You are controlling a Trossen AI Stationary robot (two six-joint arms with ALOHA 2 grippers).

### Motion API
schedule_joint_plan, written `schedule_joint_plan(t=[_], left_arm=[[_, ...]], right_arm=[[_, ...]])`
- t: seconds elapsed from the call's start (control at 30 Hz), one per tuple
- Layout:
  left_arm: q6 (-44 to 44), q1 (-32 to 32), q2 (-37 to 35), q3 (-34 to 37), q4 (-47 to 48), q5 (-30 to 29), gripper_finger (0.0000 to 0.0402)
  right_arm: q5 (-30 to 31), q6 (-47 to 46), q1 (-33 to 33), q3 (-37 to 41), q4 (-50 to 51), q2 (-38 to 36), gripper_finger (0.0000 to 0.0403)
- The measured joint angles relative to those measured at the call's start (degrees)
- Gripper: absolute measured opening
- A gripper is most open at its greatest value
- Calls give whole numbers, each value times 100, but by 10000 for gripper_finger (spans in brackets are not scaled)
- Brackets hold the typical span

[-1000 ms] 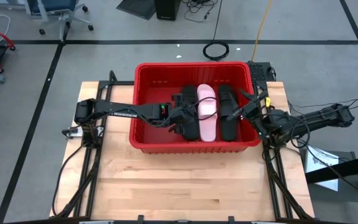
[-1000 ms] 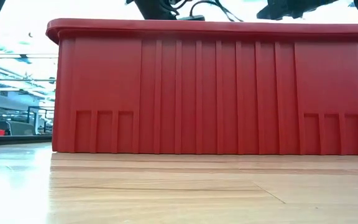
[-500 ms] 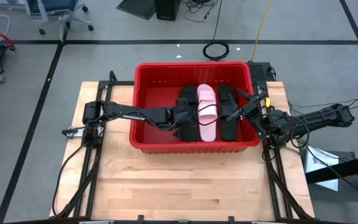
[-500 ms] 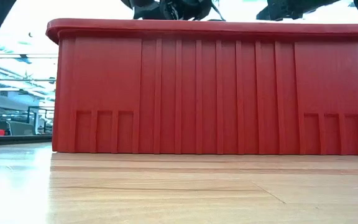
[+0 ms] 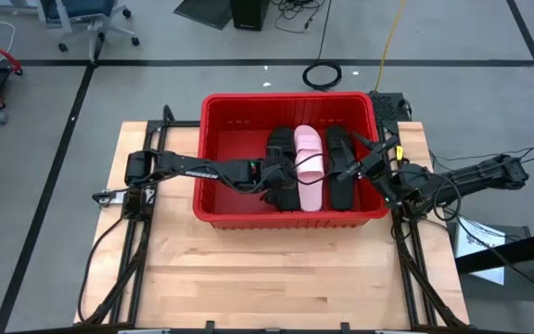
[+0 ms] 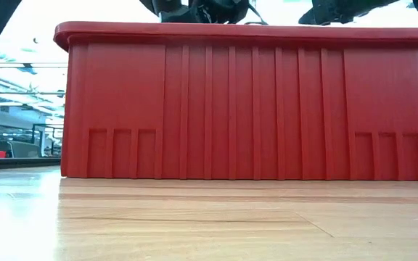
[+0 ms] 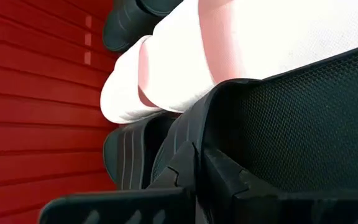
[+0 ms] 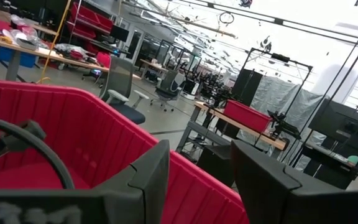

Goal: Pick and place slides into bin
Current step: Put the black slide into the red organizer bin, then return to Home Position

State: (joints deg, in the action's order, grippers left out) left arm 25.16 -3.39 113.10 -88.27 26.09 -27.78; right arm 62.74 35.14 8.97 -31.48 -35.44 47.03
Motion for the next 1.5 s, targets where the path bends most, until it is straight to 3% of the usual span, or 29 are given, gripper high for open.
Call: schedule_joint_plan(t=[0.33,0.53,0.93,1.3,1.5], left_arm=[[-237,-192,4,0,383,106,47],[-310,-254,4,0,414,580,73],[-282,-102,4,0,369,542,131],[-228,37,-245,-2,249,523,148],[-205,43,-528,0,295,515,148]], right_arm=[[0,-2,0,0,18,0,160],[0,-1,0,0,18,0,160],[0,-12,0,0,18,0,160],[-2,-290,0,0,149,4,160],[-311,-369,20,0,169,0,160]])
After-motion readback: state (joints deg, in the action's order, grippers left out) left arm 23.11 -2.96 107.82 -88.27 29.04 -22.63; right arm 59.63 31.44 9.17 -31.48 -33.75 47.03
